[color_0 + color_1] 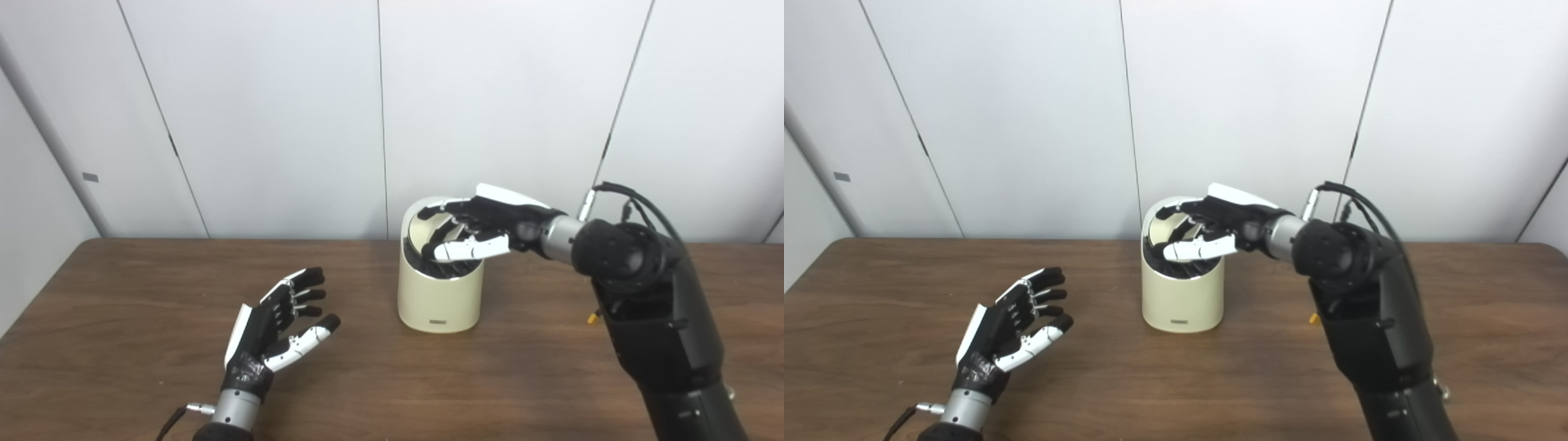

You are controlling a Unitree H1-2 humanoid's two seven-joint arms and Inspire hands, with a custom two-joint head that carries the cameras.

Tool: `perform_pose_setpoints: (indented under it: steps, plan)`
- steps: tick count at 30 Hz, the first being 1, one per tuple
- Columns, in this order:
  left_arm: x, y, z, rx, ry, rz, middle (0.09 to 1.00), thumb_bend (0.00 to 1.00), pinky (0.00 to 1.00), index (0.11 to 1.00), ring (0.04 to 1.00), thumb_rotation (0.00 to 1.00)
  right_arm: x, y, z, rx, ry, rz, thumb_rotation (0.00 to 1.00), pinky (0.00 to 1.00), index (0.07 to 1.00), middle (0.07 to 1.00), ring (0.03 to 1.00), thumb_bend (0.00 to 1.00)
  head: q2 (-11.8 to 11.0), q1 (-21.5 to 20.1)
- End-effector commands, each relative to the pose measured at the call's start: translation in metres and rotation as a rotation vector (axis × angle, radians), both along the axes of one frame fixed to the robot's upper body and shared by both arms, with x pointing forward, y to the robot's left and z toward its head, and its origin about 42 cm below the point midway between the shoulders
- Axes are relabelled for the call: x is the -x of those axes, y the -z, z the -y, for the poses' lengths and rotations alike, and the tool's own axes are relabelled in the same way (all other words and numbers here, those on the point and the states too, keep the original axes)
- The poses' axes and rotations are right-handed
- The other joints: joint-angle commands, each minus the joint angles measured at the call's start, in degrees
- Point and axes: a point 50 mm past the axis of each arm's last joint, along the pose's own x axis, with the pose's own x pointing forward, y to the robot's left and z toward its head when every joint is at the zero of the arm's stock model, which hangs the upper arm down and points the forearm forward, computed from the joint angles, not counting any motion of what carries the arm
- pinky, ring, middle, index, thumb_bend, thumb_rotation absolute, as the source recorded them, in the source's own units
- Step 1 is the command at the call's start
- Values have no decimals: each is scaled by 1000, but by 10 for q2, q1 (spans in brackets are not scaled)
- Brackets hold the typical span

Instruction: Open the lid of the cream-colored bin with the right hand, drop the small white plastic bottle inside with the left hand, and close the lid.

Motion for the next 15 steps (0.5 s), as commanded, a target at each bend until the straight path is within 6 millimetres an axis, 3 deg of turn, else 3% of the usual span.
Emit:
perform_pose_setpoints:
  steps: [1,6,8,15]
  plan:
    - [-4,-17,0,-4,1,73,812,770,675,811,764,313,7,-19,5,-75,3,64,598,698,870,748,725,351,1,1]
    - [-5,-17,0,-9,-1,71,813,782,685,810,768,327,22,-34,20,-306,27,182,427,561,803,675,631,351,-2,-2]
    - [-6,-17,0,-11,-1,73,812,776,684,809,765,324,27,-36,28,-377,22,211,310,455,783,647,598,333,-2,-2]
    - [-7,-16,1,-13,0,69,812,791,685,812,761,344,44,-30,48,-578,30,312,226,457,735,633,556,345,-5,-2]
